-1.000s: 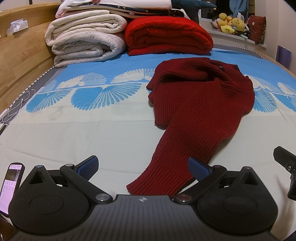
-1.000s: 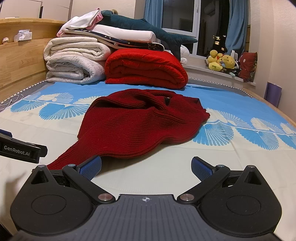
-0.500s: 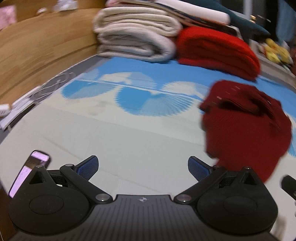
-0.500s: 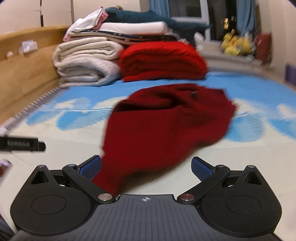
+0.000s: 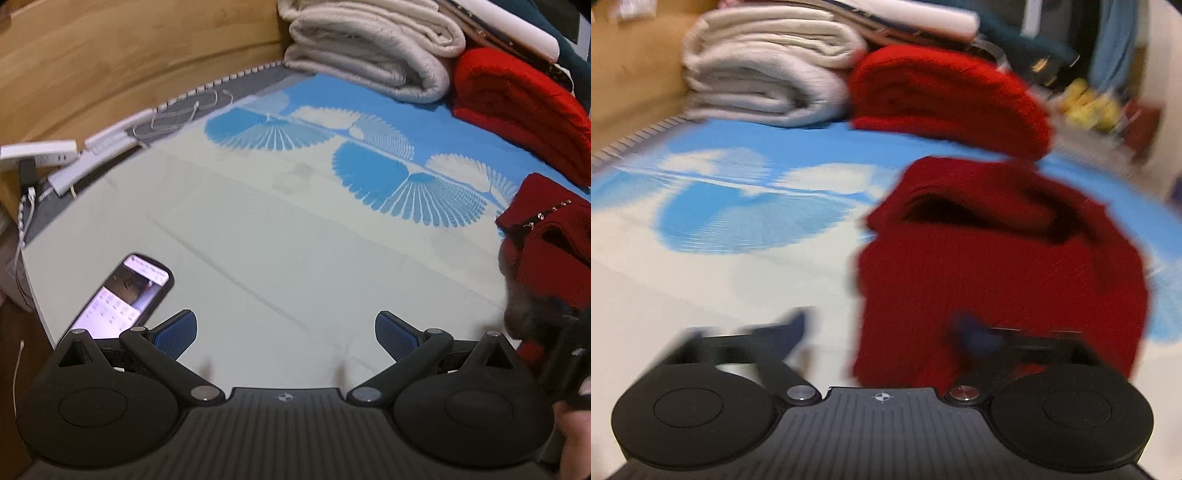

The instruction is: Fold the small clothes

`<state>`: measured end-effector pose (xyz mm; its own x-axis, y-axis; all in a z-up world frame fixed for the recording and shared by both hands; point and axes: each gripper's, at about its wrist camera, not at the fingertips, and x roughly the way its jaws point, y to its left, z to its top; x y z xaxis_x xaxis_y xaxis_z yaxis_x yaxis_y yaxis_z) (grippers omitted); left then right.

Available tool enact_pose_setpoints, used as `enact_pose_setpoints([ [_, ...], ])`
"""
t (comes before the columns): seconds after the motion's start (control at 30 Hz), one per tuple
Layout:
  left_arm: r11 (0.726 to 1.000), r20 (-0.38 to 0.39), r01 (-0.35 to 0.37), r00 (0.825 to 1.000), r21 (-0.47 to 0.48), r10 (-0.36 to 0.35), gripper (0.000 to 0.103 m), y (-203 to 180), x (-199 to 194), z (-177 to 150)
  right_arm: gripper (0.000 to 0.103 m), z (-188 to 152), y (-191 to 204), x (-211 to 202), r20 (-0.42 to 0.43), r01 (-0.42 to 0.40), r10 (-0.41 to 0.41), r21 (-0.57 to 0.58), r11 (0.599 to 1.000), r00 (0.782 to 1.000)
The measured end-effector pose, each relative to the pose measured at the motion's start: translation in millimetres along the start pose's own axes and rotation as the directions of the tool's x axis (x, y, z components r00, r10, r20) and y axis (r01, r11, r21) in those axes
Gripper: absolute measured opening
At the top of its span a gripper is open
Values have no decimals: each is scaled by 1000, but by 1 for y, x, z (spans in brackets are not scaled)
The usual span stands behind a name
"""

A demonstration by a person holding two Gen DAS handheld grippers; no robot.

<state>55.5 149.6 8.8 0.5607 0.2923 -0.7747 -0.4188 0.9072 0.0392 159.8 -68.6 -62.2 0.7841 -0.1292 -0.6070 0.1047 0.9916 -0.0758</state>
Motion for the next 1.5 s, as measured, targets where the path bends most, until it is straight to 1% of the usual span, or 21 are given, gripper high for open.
enact_pose_setpoints([
  [0.03, 1000, -12, 6, 1000, -1, -6, 103, 1, 1, 0, 7, 2, -20, -3, -13, -45, 47, 108, 993, 999],
  [0.1, 1000, -23, 16, 1000, -1, -16, 103, -1, 2, -1, 6, 3, -54, -16, 3, -54, 54, 196, 979, 999],
  [0.23, 999, -21, 40, 999, 11, -40, 103, -13, -1, -5, 5, 1, -136, -58, 92, 35, -62, 269, 963, 994],
  [0.4, 997, -17, 44, 999, 61, -43, 103, -34, -1, -13, 5, -28, -269, -95, 82, 110, -174, 502, 858, 981],
  [0.5, 997, -25, 49, 999, 67, -47, 103, -44, 2, -17, 5, -54, -318, -106, 66, 167, -251, 580, 797, 966],
  [0.6, 994, -37, 86, 996, 70, -84, 103, -53, 4, -20, 6, -75, -349, -98, 27, 123, -200, 704, 700, 979],
  [0.67, 987, -26, 142, 990, 70, -140, 103, -63, 1, -22, 6, -80, -350, -93, 49, 73, -153, 713, 698, 987],
  [0.7, 981, -19, 179, 984, 71, -178, 103, -68, 0, -23, 6, -80, -347, -93, 57, 68, -149, 695, 716, 987],
  [0.73, 970, -19, 231, 973, 72, -230, 103, -76, 0, -23, 6, -77, -343, -93, 69, 64, -146, 663, 746, 987],
  [0.8, 944, -46, 320, 947, 76, -317, 103, -91, 2, -21, 6, -66, -339, -94, 90, 52, -139, 629, 775, 986],
  [0.9, 904, -114, 426, 901, 47, -418, 103, -122, 14, -10, 6, -53, -346, -94, 105, -4, -82, 638, 770, 991],
  [0.97, 872, -205, 488, 858, 41, -471, 98, -156, 32, 2, 6, -51, -349, -98, 104, -25, -55, 640, 768, 993],
  [1.07, 845, -278, 531, 824, 69, -495, 98, -212, 61, 13, 6, -51, -351, -102, 97, -32, -37, 630, 776, 995],
  [1.23, 791, -350, 591, 783, 159, -515, 100, -298, 90, 16, 6, -51, -355, -99, 88, -35, -26, 629, 777, 996],
  [1.27, 789, -357, 580, 794, 202, -492, 98, -312, 94, 17, 6, -50, -355, -98, 85, -32, -28, 627, 778, 996],
  [1.3, 807, -337, 536, 829, 249, -446, 92, -325, 96, 20, 6, -49, -355, -97, 86, -33, -27, 625, 780, 996],
  [1.33, 833, -296, 473, 871, 287, -392, 72, -335, 99, 26, 6, -49, -354, -97, 89, -34, -27, 620, 784, 996],
  [1.37, 859, -257, 418, 901, 296, -349, 63, -338, 103, 39, 6, -48, -353, -98, 91, -33, -29, 612, 790, 995],
  [1.4, 882, -240, 386, 914, 271, -327, 63, -337, 108, 54, 6, -47, -353, -98, 95, -35, -30, 608, 793, 995],
  [1.47, 945, -206, 320, 931, 66, -301, 64, -310, 125, 103, 6, -47, -354, -99, 102, -38, -30, 604, 796, 994],
  [1.5, 964, -163, 265, 951, -16, -264, 63, -294, 127, 119, 6, -48, -354, -98, 100, -38, -29, 605, 795, 995],
])
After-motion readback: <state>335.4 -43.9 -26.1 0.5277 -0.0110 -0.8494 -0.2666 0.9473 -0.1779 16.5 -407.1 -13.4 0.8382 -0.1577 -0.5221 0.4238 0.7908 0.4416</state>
